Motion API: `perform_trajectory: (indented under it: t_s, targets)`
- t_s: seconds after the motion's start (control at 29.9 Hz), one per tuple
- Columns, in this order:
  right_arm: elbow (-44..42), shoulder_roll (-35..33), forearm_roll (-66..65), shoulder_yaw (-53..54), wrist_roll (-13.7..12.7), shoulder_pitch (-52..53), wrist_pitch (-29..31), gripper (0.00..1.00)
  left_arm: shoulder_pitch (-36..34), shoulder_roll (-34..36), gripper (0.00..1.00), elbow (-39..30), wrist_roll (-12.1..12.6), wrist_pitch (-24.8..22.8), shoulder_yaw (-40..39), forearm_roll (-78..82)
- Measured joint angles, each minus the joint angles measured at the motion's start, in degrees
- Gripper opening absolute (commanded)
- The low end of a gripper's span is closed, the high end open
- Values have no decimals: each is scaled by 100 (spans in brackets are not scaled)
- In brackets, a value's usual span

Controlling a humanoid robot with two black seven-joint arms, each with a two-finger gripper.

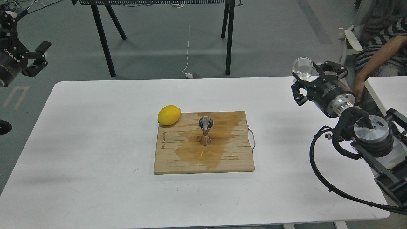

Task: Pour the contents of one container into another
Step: 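Turn the glass cup upright and carry it back with the right gripper, then set the glass cup down on the table and open the right gripper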

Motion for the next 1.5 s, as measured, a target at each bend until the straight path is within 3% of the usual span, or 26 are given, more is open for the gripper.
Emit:
perform_trajectory:
  t_s: [0.27, 0.43, 0.77, 1.14, 1.3, 1.5]
  targets:
    - [-846, 115, -4, 783, 28, -1166, 1777, 32, -4, 43, 100, 0, -6, 0, 0, -7]
    - [-1500, 534, 17, 864, 47, -1371, 2372, 32, -4, 56, 100, 0, -8, 1, 0, -9]
    - [-2062, 1651, 14, 958, 165, -1592, 2419, 32, -4, 61, 100, 0, -9, 1, 0, -9]
    - [-2142, 2129, 137, 1179, 361, -1824, 2000, 33, -4, 69, 100, 0, 6, 1, 1, -4]
    - [-2215, 2185, 187, 1182, 407, -1850, 1818, 40, -4, 70, 100, 0, 9, 1, 8, 0]
    - [-2417, 2267, 187, 1130, 382, -1851, 1792, 57, -4, 70, 100, -8, 11, 1, 8, 0]
